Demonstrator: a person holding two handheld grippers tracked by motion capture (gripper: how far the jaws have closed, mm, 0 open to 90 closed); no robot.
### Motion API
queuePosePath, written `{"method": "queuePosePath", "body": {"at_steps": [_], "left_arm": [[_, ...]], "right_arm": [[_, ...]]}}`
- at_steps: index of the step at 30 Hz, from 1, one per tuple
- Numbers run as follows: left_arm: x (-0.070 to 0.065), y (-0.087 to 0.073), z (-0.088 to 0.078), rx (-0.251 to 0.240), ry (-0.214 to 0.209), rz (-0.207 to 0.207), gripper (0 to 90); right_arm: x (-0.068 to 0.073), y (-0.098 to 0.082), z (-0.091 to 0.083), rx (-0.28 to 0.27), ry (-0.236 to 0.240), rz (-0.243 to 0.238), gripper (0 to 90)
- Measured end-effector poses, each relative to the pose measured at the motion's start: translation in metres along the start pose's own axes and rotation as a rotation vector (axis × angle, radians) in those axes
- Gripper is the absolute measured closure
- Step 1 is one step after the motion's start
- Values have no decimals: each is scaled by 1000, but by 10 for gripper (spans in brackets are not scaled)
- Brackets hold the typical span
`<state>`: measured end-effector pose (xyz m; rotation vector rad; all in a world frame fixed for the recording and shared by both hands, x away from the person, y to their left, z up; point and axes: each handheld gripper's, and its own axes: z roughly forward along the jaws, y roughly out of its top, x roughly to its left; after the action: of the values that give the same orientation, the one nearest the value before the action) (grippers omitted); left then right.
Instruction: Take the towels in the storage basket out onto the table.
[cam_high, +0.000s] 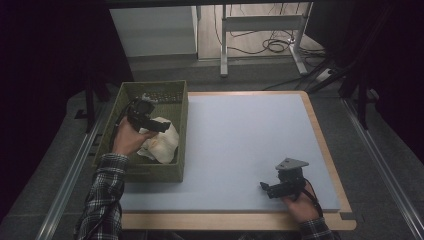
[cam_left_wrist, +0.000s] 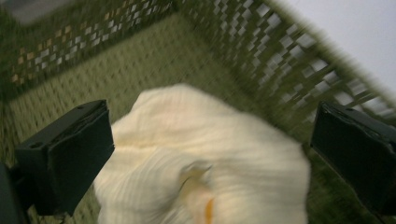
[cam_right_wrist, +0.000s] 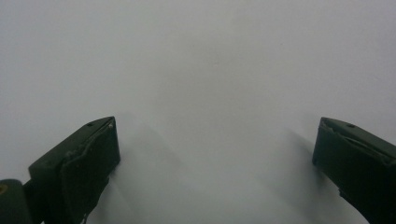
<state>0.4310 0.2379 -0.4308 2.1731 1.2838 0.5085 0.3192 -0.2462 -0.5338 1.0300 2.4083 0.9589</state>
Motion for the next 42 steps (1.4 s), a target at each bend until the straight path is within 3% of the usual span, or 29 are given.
{"method": "queuePosePath", "body": {"at_steps": [9,21,24,26,28,31,32,33,35,38,42], "left_arm": [[19,-13,26,139,18,-33,14],[14,-8,70,379,10,-39,28],[11,-10,80,433,11,-29,84],[7,-12,84,482,18,4,198],[6,-11,82,480,-4,-16,330],[4,-11,80,487,-10,-11,540],[3,-11,78,488,12,7,635],[4,-11,78,492,15,0,733],[6,-11,76,493,7,0,788],[8,-11,73,472,-2,-8,801],[12,-10,63,401,-18,-40,799]], "right_arm": [[0,0,0,0,0,0,6],[0,0,0,-1,1,0,6],[0,0,0,-1,1,0,7],[0,0,0,0,1,-2,7],[0,0,0,-1,1,-2,7],[0,0,0,0,1,-2,7],[0,0,0,0,1,-2,7],[0,0,0,0,1,-2,7],[0,0,0,0,1,-2,7],[0,0,0,0,1,-2,6],[0,0,0,0,1,-2,7]]}}
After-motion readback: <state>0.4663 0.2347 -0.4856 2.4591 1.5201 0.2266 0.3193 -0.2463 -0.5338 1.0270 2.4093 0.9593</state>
